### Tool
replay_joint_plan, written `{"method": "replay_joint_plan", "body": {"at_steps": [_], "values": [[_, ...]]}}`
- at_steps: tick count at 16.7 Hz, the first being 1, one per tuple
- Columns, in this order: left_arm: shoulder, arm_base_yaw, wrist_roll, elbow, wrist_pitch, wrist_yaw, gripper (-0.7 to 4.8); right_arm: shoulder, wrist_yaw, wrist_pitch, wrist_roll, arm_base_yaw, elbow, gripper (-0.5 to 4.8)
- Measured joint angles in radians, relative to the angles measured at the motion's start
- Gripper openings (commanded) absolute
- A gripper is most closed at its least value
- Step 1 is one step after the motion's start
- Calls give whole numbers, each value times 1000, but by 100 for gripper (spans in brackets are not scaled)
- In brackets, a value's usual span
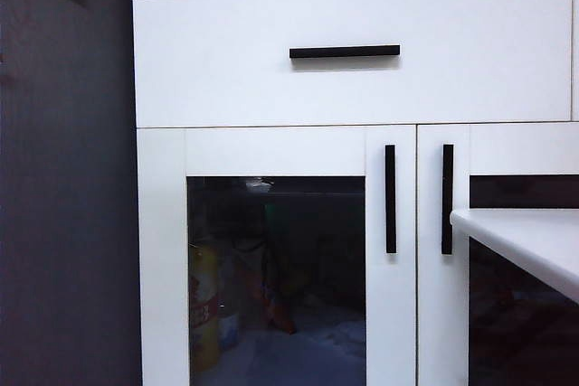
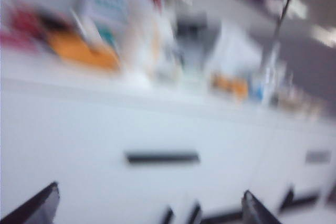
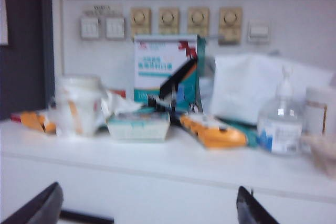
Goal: Open the left door of the white cabinet, pick up a can of beverage from the table on the right, place it inside the cabinet, and finally close the cabinet door.
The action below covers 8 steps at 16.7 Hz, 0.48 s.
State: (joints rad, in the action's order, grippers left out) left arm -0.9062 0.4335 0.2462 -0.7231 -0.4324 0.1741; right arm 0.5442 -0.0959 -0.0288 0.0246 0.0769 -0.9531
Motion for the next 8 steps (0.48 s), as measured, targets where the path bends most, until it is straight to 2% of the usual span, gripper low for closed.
{"method": "replay_joint_plan", "body": {"at_steps": [2, 4, 5, 8], "values": [[-197, 157, -68, -53, -48, -137, 479, 29, -7, -54, 0, 0, -61, 422], [-418, 243, -90, -137, -111, -206, 479, 95, -7, -100, 0, -1, -116, 422], [-524, 270, -91, -197, -140, -220, 479, 131, -11, -106, 0, -1, -131, 422], [-687, 303, -93, -272, -181, -235, 479, 199, -10, -105, 40, -1, -155, 422]]}}
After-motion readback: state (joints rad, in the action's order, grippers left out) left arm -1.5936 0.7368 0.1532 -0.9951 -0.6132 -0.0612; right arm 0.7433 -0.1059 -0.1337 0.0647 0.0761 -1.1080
